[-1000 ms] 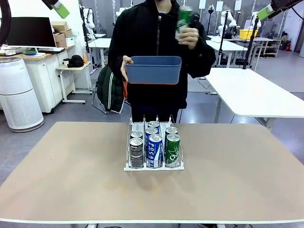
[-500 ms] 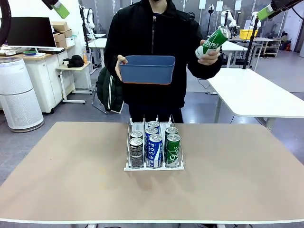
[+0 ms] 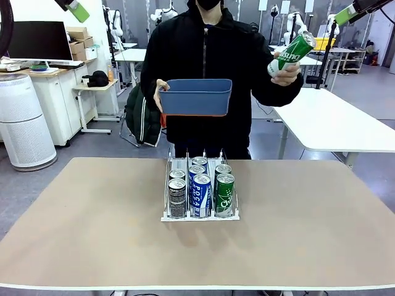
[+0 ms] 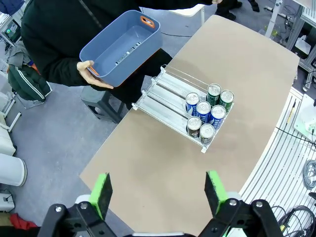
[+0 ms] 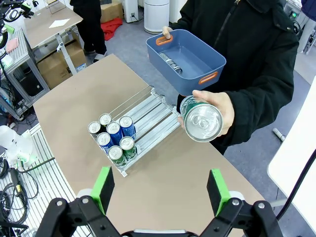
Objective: Fill the beverage cans into the dispenser.
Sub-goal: Pick up the Sprite handed by the human.
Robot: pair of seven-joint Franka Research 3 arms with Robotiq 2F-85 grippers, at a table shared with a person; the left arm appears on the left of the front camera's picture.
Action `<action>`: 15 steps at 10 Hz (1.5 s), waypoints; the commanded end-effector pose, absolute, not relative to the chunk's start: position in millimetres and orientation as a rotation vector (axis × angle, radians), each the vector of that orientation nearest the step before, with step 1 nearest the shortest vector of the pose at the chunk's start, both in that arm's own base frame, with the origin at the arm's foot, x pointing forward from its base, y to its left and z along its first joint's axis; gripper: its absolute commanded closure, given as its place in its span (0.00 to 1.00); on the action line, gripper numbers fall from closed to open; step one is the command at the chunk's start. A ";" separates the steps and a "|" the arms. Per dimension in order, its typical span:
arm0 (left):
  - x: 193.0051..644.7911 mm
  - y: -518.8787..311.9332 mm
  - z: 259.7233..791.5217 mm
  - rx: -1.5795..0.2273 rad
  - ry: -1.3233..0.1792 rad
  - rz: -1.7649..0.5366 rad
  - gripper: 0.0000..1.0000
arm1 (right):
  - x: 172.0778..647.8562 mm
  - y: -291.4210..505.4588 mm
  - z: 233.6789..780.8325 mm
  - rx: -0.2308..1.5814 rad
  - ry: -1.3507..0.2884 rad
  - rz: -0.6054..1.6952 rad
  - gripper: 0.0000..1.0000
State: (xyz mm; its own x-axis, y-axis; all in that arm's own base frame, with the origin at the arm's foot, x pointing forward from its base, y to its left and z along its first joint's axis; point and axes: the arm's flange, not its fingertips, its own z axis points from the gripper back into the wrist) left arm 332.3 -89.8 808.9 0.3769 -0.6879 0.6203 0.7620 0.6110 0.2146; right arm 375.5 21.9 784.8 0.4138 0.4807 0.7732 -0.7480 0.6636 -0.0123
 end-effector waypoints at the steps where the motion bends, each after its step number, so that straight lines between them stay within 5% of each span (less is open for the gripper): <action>1: 334.3 -88.6 808.5 -0.113 -0.742 -0.926 0.00 | 375.0 22.4 783.2 0.360 -0.841 0.789 0.00; 15: 334.3 -88.6 808.5 -0.113 -0.742 -0.926 0.00 | 375.5 21.9 784.8 0.362 -0.834 0.793 0.00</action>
